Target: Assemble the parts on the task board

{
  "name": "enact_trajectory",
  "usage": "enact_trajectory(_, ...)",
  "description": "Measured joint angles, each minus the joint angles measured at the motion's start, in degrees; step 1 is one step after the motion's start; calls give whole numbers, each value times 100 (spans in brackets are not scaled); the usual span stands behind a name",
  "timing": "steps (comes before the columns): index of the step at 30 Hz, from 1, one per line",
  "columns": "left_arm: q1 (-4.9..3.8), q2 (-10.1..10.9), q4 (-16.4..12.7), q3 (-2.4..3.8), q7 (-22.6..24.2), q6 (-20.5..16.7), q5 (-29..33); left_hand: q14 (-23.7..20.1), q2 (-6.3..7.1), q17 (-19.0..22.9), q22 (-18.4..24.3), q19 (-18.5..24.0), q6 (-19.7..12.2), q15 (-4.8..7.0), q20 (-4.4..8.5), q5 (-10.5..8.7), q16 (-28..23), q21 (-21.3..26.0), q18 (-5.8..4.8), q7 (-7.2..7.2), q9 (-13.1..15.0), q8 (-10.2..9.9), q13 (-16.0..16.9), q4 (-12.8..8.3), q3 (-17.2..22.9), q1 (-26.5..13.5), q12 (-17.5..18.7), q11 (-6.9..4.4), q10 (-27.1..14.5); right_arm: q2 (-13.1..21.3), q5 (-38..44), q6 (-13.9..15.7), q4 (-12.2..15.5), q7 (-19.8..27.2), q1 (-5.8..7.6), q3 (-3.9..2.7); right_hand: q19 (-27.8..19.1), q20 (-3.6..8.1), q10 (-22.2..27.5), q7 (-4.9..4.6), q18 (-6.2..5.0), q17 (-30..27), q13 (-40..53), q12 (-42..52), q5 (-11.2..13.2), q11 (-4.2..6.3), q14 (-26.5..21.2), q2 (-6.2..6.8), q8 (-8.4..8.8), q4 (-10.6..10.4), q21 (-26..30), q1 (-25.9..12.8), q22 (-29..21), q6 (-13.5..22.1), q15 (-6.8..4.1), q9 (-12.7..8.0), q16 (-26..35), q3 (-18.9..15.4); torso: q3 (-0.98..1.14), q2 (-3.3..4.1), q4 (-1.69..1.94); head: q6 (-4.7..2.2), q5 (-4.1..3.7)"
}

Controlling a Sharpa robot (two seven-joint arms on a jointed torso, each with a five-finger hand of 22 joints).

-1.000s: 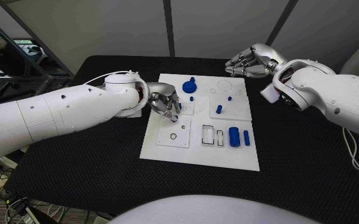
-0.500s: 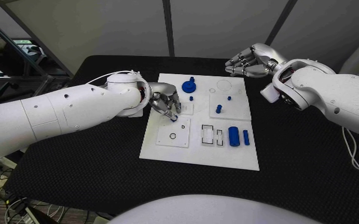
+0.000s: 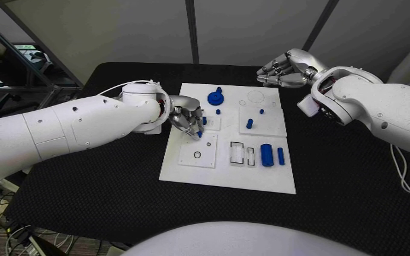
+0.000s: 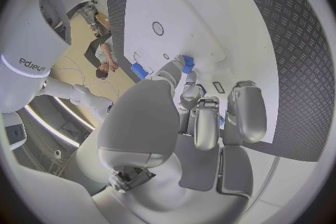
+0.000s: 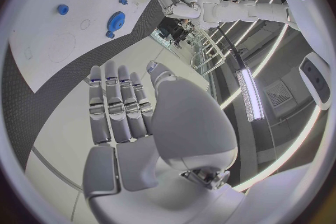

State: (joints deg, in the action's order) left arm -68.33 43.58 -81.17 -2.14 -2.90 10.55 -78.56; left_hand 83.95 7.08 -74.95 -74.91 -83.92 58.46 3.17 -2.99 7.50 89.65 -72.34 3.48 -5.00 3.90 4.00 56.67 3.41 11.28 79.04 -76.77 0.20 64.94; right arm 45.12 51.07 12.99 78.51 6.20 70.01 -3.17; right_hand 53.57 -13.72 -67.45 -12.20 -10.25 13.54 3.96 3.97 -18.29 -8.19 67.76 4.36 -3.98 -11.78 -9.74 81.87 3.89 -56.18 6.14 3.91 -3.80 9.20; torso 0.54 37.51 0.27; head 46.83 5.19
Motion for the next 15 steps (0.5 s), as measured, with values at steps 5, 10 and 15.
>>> enact_trajectory(5, -1, -4, 11, 0, -16, 52, 3, 0, 0, 0, 0, 0, -6, 0, 0, 0, 0, 0, 0, -5, -4, 0, 0, 6, -37, 0, 0, 0, 0, -5, 0, -7, -5, 0, 0, 0, 0, 0, 0, 0, 0, 0, 0, 0, 0, 0, 0, 0, 0, 0, 0, 0, 0, 0, 0, 0, 0, 0, 0, 0, 0, 5, 4)
enact_trajectory(10, -4, -35, 41, 4, -27, 82, 8, 0, 0, 0, 0, 0, -65, 0, 0, 0, 0, 0, 0, -24, -9, -21, 0, 22, -53, 0, 0, 0, 0, -8, 0, -10, -6, 0, 0, 0, 0, 0, 0, 0, 0, 1, 0, 0, 0, 0, 0, 0, 0, 0, 0, 0, 0, 0, 0, 0, 0, 0, 2, -1, 0, 9, 8)
enact_trajectory(15, -5, -74, 73, 5, -29, 86, 2, 0, -53, 0, 0, 0, -73, 0, 0, 0, 0, -13, 0, -32, -12, -17, 4, 6, -69, 53, 0, 1, 0, -8, 0, -12, -6, 0, 0, 0, 0, 0, 0, 0, 0, 1, 0, 0, 0, 0, 0, 0, 0, -2, 0, 0, 0, 0, 0, 0, 0, 33, 3, -1, -1, 13, 9)
